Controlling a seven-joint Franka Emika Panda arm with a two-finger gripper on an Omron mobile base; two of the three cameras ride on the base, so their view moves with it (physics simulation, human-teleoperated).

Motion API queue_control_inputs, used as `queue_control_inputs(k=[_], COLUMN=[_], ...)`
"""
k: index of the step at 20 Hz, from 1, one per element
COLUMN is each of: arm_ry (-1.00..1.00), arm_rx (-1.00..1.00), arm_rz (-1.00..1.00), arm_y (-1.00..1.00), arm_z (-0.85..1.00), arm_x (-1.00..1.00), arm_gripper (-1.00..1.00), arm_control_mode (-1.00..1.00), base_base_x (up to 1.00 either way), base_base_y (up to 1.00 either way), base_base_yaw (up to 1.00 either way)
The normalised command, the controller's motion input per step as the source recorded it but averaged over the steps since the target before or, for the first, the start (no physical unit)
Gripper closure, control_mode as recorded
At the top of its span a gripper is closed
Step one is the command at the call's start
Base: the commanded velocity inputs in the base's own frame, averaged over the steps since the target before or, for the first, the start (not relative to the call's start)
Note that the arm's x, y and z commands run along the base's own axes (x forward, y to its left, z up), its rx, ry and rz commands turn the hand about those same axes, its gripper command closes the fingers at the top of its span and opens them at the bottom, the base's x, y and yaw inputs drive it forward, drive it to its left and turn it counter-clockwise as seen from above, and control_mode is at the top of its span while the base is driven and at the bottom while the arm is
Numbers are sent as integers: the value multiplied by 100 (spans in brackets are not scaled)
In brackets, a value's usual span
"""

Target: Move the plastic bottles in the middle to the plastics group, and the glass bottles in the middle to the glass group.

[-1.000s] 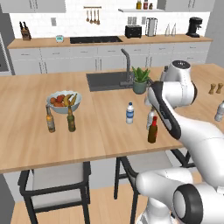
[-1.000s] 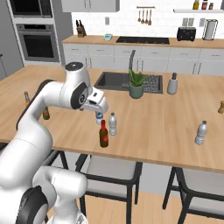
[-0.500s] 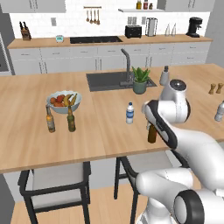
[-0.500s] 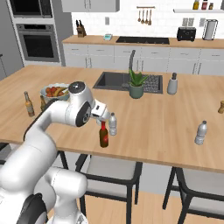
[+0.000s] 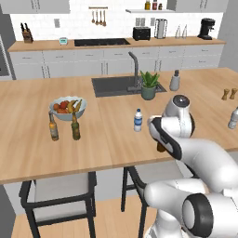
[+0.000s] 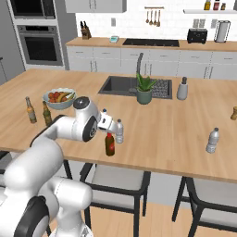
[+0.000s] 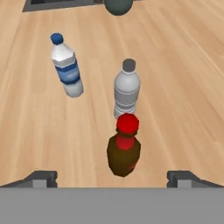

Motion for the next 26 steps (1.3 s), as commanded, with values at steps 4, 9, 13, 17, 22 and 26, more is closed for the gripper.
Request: queue_control_inputs(k=[4, 9, 13, 17, 22, 26], arm_ry=[0, 0, 0, 0, 9, 5], arm_rx=[-1, 0, 0, 0, -2, 0], arm_rz=[0, 0, 1, 8, 11, 1], arm_y=[-3, -36, -29, 0, 0, 0], arm_z=[-2, 0, -1, -4, 3, -1], arm_x=[5, -33, -11, 26, 37, 31], arm_gripper=[-100, -100, -100, -100, -100, -100], arm_control_mode=[-100, -100, -100, -100, -100, -100], base_base_x=[0, 0, 0, 0, 0, 0], base_base_y=[0, 0, 0, 0, 0, 0], base_base_yaw=[0, 0, 0, 0, 0, 0])
